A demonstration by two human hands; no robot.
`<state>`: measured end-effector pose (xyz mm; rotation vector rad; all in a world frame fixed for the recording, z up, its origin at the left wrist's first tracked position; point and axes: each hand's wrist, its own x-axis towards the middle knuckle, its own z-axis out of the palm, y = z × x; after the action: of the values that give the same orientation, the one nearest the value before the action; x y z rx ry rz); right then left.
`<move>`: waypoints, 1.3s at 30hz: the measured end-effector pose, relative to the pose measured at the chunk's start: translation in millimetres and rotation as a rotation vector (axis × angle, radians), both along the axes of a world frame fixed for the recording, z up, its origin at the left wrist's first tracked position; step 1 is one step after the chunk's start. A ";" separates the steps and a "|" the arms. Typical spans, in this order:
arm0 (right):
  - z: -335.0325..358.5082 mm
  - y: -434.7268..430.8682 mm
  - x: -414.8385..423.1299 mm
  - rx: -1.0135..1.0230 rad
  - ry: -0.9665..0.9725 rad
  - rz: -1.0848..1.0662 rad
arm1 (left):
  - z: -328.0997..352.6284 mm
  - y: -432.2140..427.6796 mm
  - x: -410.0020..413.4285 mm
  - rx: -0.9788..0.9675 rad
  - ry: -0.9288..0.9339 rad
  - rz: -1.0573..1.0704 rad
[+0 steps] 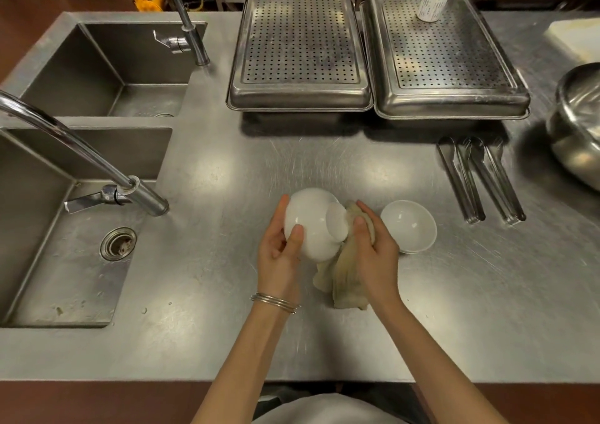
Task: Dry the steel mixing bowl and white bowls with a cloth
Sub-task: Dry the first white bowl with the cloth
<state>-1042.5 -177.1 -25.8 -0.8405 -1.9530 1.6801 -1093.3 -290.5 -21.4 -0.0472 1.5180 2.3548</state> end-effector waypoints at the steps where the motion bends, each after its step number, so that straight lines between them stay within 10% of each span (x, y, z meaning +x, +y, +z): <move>1: 3.4 -1.6 -0.4 0.069 0.011 0.006 | -2.2 0.7 -2.2 0.060 -0.088 0.038; 5: 3.9 -31.7 13.9 0.405 0.090 0.089 | -9.7 -0.8 -8.5 0.275 -0.343 0.090; 12: 9.0 9.0 -7.1 0.250 0.028 0.048 | -6.5 -7.0 -0.8 0.161 -0.237 0.009; 19: 4.0 -27.6 21.4 0.544 0.171 0.016 | -15.7 -3.5 -6.5 0.366 -0.407 -0.116; 26: 24.8 56.1 -20.7 0.248 -0.258 0.538 | -10.2 -35.5 -10.5 -0.018 -0.108 -0.291; 33: -2.8 62.9 5.2 0.305 -0.252 0.566 | 0.9 -41.3 -31.0 -0.364 0.402 -0.581; 39: 21.1 50.6 0.6 -0.399 -0.412 0.410 | -13.6 -36.0 -36.5 -0.872 1.178 -0.684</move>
<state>-1041.8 -126.5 -4.8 -1.0478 -2.2043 2.3463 -1129.8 -326.5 -34.9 1.5607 2.3478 0.9578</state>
